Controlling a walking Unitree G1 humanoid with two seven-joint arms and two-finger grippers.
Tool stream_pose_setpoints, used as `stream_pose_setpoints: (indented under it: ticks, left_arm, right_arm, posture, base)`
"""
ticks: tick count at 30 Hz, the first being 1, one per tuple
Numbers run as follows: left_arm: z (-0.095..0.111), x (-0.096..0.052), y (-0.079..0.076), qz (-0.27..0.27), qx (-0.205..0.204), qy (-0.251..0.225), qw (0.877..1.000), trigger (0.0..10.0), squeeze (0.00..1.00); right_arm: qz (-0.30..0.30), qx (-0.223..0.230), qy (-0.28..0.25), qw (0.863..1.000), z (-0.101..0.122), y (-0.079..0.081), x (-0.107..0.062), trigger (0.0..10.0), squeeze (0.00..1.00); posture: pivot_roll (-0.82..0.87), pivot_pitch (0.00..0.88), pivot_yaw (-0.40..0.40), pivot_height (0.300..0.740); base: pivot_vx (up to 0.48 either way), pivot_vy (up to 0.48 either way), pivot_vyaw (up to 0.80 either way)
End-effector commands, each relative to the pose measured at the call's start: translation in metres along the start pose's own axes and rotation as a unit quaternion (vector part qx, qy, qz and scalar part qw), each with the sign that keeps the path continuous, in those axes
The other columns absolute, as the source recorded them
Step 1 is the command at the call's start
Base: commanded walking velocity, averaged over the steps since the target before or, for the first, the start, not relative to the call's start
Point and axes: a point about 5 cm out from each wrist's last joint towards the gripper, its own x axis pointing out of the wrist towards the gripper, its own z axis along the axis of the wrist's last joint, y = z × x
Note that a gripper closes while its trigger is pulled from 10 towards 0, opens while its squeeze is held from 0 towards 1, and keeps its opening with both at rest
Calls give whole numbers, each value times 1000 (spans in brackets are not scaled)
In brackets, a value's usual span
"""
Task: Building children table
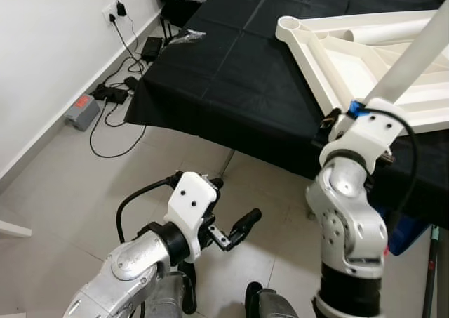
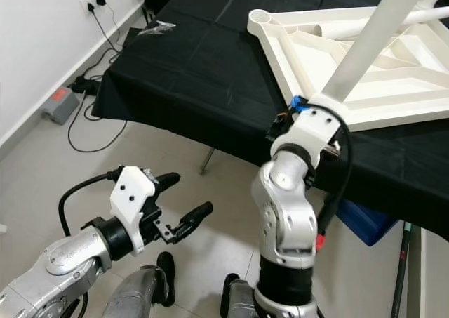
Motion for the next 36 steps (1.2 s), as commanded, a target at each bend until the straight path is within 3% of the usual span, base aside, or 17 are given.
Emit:
stream_pose_setpoints:
  ticks: [1,3,4,5,6,7,10,15,18,25,36]
  left_arm:
    - [-4,-1,-3,-6,-6,5,1000,10000,0]
    - [-4,-1,-3,-6,-6,5,1000,10000,0]
    - [-4,-1,-3,-3,-5,6,1000,10000,0]
    - [-4,-1,-3,-3,-5,6,1000,10000,0]
    - [-8,-2,0,18,0,12,1000,10000,0]
    - [-8,-2,0,18,0,12,1000,10000,0]
    - [-16,-2,4,56,-4,21,998,10000,0]
    - [-20,-2,5,71,-9,26,997,10000,0]
    - [-35,-2,3,89,-6,45,995,10000,0]
    - [-47,-1,4,105,3,65,992,10000,0]
    - [-55,3,5,98,7,73,993,10000,0]
  right_arm:
    - [53,5,8,999,-5,-5,-6,10000,0]
    - [53,5,8,999,-5,-5,-6,10000,0]
    - [99,-16,4,995,-10,-11,-9,10000,0]
    - [99,-16,4,995,-10,-11,-9,10000,0]
    - [161,-24,23,986,-22,-23,-15,10000,0]
    - [161,-24,23,986,-22,-23,-15,10000,0]
    - [215,-37,46,975,-38,-42,-24,10000,0]
    - [222,-45,50,973,-44,-50,-27,10000,0]
    - [215,-71,56,972,-59,-59,-29,10000,0]
    - [204,-91,68,972,-76,-59,-32,10000,0]
    - [237,-77,77,965,-85,-63,-29,10000,0]
  posture:
    - [164,314,-23,740]
    - [164,314,-23,740]
    - [161,307,-21,740]
    - [161,307,-21,740]
    - [159,302,-19,740]
    - [159,302,-19,740]
    - [149,281,-17,740]
    - [150,278,-16,740]
    - [151,242,-14,740]
    - [148,217,-9,740]
    - [151,206,-12,740]
  base:
    - [0,0,0]
    - [0,0,0]
    - [0,0,0]
    - [0,0,0]
    - [0,0,0]
    - [0,0,0]
    - [0,0,0]
    - [0,0,0]
    - [0,0,0]
    - [0,-341,0]
    - [194,-405,0]
